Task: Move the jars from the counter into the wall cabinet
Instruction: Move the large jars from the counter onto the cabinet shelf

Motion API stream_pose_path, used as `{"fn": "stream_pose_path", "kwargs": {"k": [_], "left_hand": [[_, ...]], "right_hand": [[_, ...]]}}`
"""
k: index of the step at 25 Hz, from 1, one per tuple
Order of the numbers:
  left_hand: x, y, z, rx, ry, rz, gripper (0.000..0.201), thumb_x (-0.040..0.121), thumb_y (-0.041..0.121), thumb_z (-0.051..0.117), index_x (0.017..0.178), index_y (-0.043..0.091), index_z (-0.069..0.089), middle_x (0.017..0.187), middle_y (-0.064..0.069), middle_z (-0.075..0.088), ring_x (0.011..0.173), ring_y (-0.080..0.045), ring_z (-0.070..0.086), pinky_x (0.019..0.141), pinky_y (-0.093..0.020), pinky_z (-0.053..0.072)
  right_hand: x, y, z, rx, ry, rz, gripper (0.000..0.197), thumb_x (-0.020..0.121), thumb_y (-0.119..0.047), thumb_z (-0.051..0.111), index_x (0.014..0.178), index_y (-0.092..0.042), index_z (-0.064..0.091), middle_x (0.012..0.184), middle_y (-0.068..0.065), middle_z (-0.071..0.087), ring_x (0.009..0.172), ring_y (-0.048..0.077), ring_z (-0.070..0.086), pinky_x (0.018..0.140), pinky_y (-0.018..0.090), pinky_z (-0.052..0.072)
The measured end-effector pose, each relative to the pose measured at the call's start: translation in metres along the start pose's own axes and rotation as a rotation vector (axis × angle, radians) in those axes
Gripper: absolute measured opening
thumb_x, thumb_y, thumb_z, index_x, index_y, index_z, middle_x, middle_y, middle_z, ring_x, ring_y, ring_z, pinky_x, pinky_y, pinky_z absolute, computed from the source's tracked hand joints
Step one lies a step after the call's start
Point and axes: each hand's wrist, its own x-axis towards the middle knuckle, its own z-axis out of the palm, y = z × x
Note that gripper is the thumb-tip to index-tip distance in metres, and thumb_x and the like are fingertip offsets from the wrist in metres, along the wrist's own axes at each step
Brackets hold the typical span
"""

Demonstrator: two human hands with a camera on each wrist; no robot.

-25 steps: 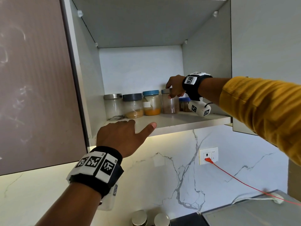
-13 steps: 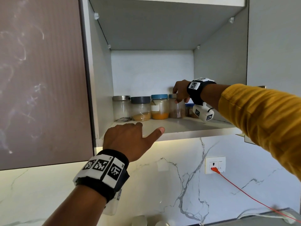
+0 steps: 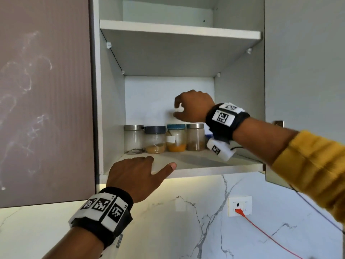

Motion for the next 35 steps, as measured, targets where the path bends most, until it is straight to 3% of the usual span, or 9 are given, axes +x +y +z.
{"fn": "stream_pose_path", "kwargs": {"k": [4,7,12,16,18,23,27,32,35], "left_hand": [[-0.007,0.003,-0.006,-0.033,0.003,-0.015,0.1,0.075,0.096,0.001,0.118,0.033,0.066,0.116,0.011,0.073,0.101,-0.013,0.067,0.082,-0.032,0.051],[-0.015,0.003,-0.01,-0.173,0.071,0.008,0.084,0.084,0.09,0.014,0.12,0.036,0.067,0.114,0.013,0.074,0.098,-0.013,0.069,0.083,-0.032,0.055],[-0.066,0.006,-0.018,-0.456,0.476,0.242,0.034,0.093,0.05,0.058,0.121,0.031,0.064,0.117,0.015,0.071,0.104,-0.007,0.065,0.088,-0.025,0.048],[-0.135,-0.001,-0.003,-0.613,0.356,0.283,0.026,0.094,0.049,0.059,0.119,0.041,0.062,0.117,0.033,0.064,0.109,0.011,0.059,0.095,-0.01,0.042],[-0.168,-0.006,0.019,-0.636,0.195,0.231,0.022,0.094,0.053,0.058,0.115,0.047,0.061,0.112,0.042,0.06,0.109,0.018,0.055,0.093,-0.001,0.038],[-0.246,-0.014,0.101,-0.708,-0.171,0.113,0.018,0.094,0.046,0.06,0.107,0.038,0.07,0.101,0.028,0.071,0.095,0.011,0.065,0.074,-0.013,0.052],[-0.281,-0.026,0.162,-0.692,-0.356,0.033,0.017,0.094,0.041,0.063,0.11,0.039,0.069,0.099,0.023,0.072,0.092,0.007,0.068,0.074,-0.015,0.055],[-0.3,-0.041,0.204,-0.687,-0.456,-0.079,0.016,0.096,0.035,0.065,0.112,0.036,0.071,0.099,0.022,0.072,0.093,0.006,0.067,0.084,-0.019,0.058],[-0.305,-0.048,0.217,-0.675,-0.483,-0.125,0.02,0.097,0.037,0.064,0.116,0.038,0.068,0.102,0.021,0.072,0.095,0.007,0.066,0.088,-0.021,0.058]], "right_hand": [[-0.061,-0.046,-0.029,0.147,0.156,-0.1,0.042,0.092,-0.059,0.059,0.125,-0.035,0.067,0.118,-0.008,0.071,0.107,0.018,0.067,0.077,0.031,0.044],[-0.117,-0.068,-0.044,0.278,0.238,-0.127,0.043,0.094,-0.06,0.057,0.129,-0.037,0.065,0.118,-0.011,0.07,0.107,0.015,0.065,0.084,0.033,0.052],[-0.205,-0.084,-0.045,0.55,0.418,-0.136,0.038,0.093,-0.05,0.064,0.125,-0.032,0.071,0.113,-0.015,0.072,0.102,0.01,0.067,0.084,0.037,0.056],[-0.272,-0.091,-0.014,0.726,0.427,-0.093,0.032,0.094,-0.04,0.071,0.122,-0.026,0.074,0.114,-0.014,0.074,0.105,0.008,0.069,0.084,0.032,0.056],[-0.302,-0.099,0.014,0.788,0.362,-0.056,0.03,0.094,-0.039,0.072,0.121,-0.026,0.075,0.113,-0.015,0.074,0.104,0.006,0.068,0.086,0.027,0.055],[-0.368,-0.136,0.128,0.796,0.075,0.068,0.023,0.093,-0.037,0.071,0.115,-0.029,0.074,0.105,-0.017,0.071,0.096,0.004,0.066,0.082,0.028,0.056],[-0.401,-0.162,0.222,0.714,-0.252,0.148,0.023,0.087,-0.042,0.068,0.108,-0.033,0.07,0.098,-0.013,0.071,0.092,0.01,0.067,0.078,0.03,0.056],[-0.419,-0.19,0.31,0.616,-0.671,0.21,0.045,0.09,-0.045,0.065,0.132,-0.029,0.06,0.13,-0.001,0.063,0.123,0.022,0.057,0.096,0.041,0.053],[-0.419,-0.202,0.345,0.534,-0.82,0.182,0.057,0.093,-0.047,0.064,0.144,-0.026,0.05,0.142,0.005,0.05,0.132,0.028,0.048,0.104,0.044,0.05]]}}
